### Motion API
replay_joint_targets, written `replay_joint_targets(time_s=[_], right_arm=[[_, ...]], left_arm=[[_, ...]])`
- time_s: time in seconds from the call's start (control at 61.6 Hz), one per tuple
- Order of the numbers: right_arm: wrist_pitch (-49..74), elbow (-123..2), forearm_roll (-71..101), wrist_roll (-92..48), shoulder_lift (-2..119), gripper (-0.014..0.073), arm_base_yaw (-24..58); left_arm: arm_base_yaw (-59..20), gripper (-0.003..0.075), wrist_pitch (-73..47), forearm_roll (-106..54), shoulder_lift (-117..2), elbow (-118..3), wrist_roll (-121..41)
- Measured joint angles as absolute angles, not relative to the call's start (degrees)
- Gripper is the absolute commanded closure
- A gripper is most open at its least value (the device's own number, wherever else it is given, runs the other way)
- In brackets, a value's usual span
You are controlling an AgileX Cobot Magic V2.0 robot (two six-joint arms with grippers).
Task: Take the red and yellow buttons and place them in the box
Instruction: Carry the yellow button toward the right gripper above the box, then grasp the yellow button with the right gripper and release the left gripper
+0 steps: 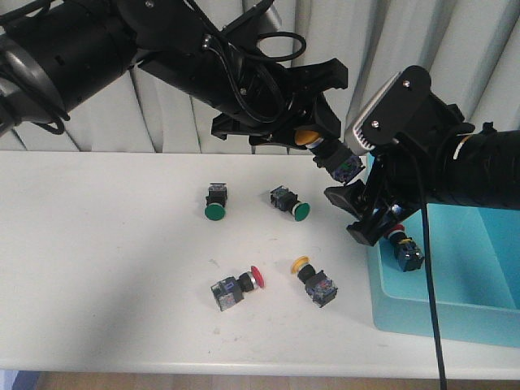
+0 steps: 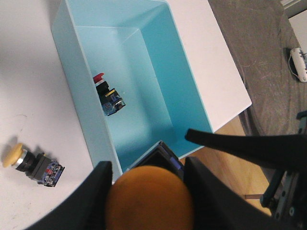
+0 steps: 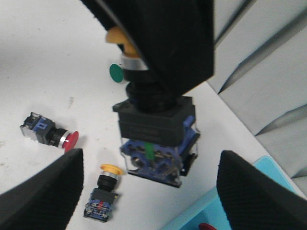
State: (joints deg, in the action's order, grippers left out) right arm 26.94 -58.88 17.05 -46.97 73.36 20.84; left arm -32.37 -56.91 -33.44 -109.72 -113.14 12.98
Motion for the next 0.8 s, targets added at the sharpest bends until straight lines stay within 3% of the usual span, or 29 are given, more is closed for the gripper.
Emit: replay_joint_targets(time_s=[0.487,0.617,0.796], right_arm=[[22.0,-58.9,16.0,-45.9,73.2,0.0049,20.8],[21.3,-58.9,16.2,-45.9,73.6,0.0162,20.8],[21.4,-58.9,17.9,-46.1,73.8,0.0443,20.9]], left_arm=[[-32.4,0.0671,-57.5,-39.6,-109.7,-113.1,13.0],[-32.4,0.0671,-57.5,-40.5,-109.7,-113.1,13.0],[-32.4,0.0671,-56.7,-40.7,-109.7,-113.1,13.0]])
